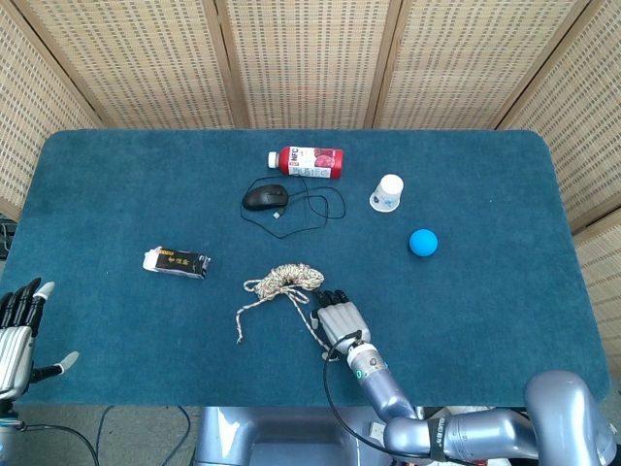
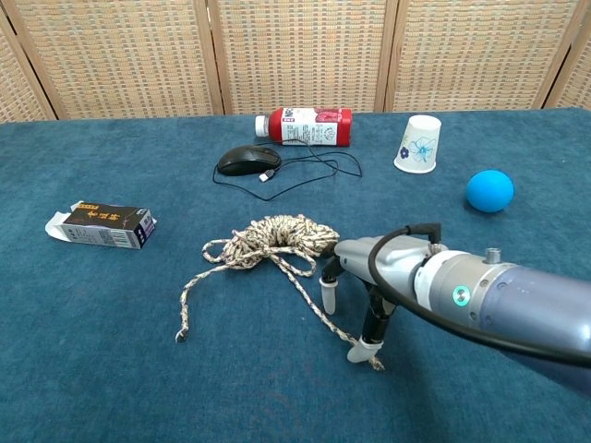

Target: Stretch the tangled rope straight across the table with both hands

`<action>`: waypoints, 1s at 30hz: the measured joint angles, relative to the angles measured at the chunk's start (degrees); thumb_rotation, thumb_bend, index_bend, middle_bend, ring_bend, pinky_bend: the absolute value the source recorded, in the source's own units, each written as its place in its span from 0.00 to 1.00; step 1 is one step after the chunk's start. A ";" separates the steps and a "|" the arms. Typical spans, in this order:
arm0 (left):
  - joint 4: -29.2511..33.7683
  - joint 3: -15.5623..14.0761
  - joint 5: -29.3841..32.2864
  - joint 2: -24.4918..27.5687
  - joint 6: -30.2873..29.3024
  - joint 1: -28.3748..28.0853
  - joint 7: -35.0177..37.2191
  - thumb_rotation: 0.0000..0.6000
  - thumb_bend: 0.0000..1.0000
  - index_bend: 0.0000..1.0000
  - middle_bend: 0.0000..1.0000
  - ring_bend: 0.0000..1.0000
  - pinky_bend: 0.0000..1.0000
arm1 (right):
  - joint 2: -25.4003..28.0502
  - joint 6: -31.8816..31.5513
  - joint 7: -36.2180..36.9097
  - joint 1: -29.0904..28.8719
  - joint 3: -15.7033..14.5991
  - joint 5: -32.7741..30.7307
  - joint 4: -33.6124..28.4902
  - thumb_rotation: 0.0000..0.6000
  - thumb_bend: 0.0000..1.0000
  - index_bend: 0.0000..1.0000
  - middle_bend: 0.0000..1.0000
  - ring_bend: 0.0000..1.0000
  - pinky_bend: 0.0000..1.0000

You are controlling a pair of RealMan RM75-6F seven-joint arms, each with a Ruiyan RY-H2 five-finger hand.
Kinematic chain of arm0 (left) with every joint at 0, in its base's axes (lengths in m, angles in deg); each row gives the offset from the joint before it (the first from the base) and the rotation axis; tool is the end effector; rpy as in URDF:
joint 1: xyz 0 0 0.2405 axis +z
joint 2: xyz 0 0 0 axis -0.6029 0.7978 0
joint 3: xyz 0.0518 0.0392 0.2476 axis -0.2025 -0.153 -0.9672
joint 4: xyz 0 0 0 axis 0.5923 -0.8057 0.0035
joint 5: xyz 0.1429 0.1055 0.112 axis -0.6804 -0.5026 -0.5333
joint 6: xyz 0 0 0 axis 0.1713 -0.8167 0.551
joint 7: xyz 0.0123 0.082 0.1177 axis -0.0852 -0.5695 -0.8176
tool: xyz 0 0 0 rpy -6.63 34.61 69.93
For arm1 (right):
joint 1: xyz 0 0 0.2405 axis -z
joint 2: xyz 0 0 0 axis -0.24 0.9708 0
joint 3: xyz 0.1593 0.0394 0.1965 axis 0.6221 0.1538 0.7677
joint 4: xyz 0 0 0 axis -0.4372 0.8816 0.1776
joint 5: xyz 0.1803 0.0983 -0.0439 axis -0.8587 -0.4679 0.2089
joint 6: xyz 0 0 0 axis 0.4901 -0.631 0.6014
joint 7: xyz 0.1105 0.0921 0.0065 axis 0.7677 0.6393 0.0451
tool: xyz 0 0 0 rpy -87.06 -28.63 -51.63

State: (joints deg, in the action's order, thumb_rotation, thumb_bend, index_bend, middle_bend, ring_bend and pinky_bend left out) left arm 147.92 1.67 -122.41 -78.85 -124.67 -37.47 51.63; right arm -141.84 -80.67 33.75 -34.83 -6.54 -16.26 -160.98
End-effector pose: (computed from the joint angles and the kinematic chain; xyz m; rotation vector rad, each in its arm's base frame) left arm -0.2882 0.1534 0.1455 -1.3020 -0.9909 -0.8175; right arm -0.0875 -0.2735 -0.0949 1.9691 -1.1879 0.6419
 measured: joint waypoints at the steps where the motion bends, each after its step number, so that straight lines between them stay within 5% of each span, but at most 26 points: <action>1: 0.02 -0.02 0.02 0.00 0.01 -0.02 -0.04 1.00 0.15 0.00 0.00 0.00 0.00 | -0.29 -0.17 0.14 -0.06 -0.02 0.17 0.46 1.00 0.08 0.43 0.00 0.00 0.00; 10: -0.02 -0.06 0.38 -0.14 -0.07 -0.14 -0.23 1.00 0.14 0.00 0.00 0.00 0.00 | -1.48 -2.02 0.63 -0.37 -0.76 2.78 4.10 1.00 0.29 0.48 0.00 0.00 0.00; 30: -0.18 -0.47 0.13 -0.48 -0.36 -0.23 -0.69 1.00 0.15 0.00 0.00 0.00 0.00 | -0.26 -2.02 0.48 0.29 -2.91 6.13 5.93 1.00 0.41 0.54 0.00 0.00 0.00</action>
State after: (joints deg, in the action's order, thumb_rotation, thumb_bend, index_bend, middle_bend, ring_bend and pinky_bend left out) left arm 147.75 1.20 -122.28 -79.33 -125.03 -37.70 50.94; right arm -142.10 -82.69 34.23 -34.54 -9.45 -10.13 -155.05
